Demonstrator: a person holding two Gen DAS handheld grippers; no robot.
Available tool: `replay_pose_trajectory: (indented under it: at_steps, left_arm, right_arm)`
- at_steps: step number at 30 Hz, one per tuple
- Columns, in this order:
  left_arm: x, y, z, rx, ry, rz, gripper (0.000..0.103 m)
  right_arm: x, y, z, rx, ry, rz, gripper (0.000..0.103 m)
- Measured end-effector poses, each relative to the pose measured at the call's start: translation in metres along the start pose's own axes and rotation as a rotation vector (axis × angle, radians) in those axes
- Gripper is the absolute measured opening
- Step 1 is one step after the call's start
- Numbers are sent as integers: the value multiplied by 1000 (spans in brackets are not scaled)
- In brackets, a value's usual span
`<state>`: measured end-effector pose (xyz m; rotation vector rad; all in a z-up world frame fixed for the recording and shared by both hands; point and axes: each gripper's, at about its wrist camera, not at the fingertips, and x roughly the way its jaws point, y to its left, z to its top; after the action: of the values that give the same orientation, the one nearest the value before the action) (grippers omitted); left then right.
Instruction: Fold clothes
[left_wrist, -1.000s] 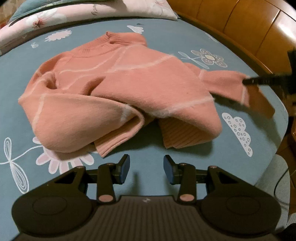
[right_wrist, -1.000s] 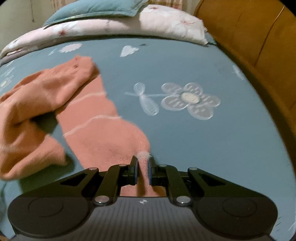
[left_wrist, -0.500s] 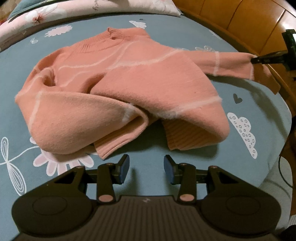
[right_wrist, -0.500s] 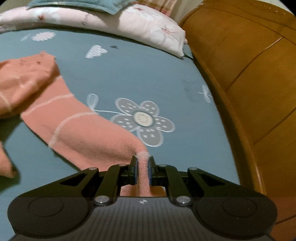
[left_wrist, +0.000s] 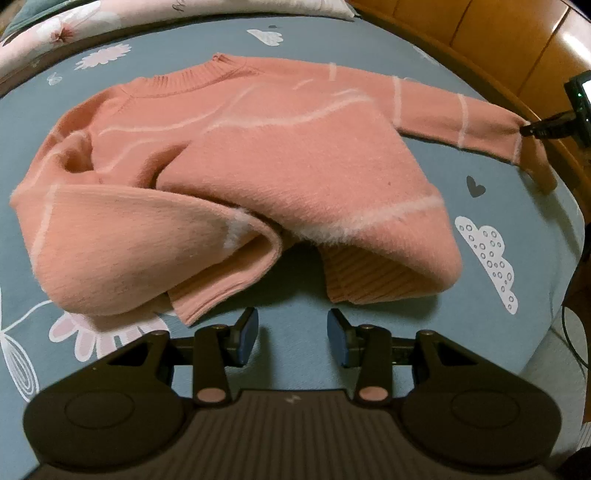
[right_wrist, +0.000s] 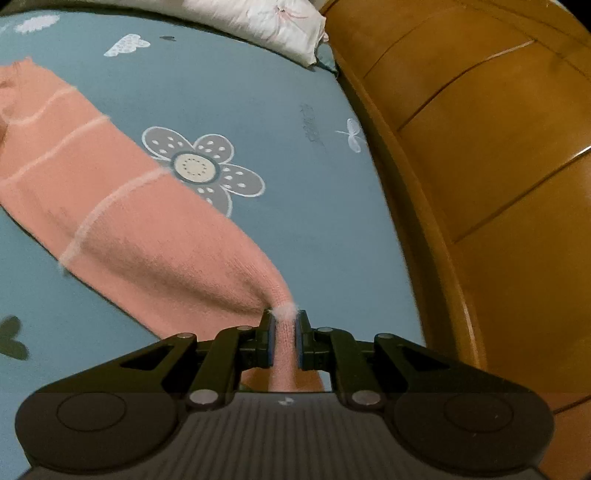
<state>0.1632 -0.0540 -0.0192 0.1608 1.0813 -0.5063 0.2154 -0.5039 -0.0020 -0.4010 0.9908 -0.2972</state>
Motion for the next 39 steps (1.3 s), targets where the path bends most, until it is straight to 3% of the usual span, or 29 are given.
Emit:
replay_pose_trajectory:
  at_steps: [4, 7, 12, 14, 20, 26, 30, 35, 39]
  left_arm:
    - [1, -1, 0, 7, 5, -6, 42]
    - [1, -1, -1, 18, 8, -10, 42]
    - [1, 1, -2, 15, 8, 2, 45]
    - [2, 2, -2, 14, 12, 1, 46]
    - [11, 0, -3, 18, 31, -5, 46]
    - [21, -3, 0, 24, 56, -2, 46]
    - [23, -7, 2, 35, 66, 5, 46]
    - [21, -17, 2, 64, 61, 4, 46]
    - [25, -23, 2, 81, 64, -9, 47]
  right_arm:
    - [8, 1, 0, 33, 2, -4, 13]
    - [12, 3, 3, 67, 4, -16, 22]
    - [8, -20, -3, 201, -19, 66, 30]
    - [7, -38, -8, 289, -32, 120, 41]
    - [19, -84, -44, 509, -16, 192, 53]
    - [52, -93, -84, 643, 54, 191, 54]
    - [49, -89, -76, 617, -4, 179, 55]
    - [33, -77, -30, 505, -116, 293, 55]
    - [41, -38, 15, 364, -148, 428, 55]
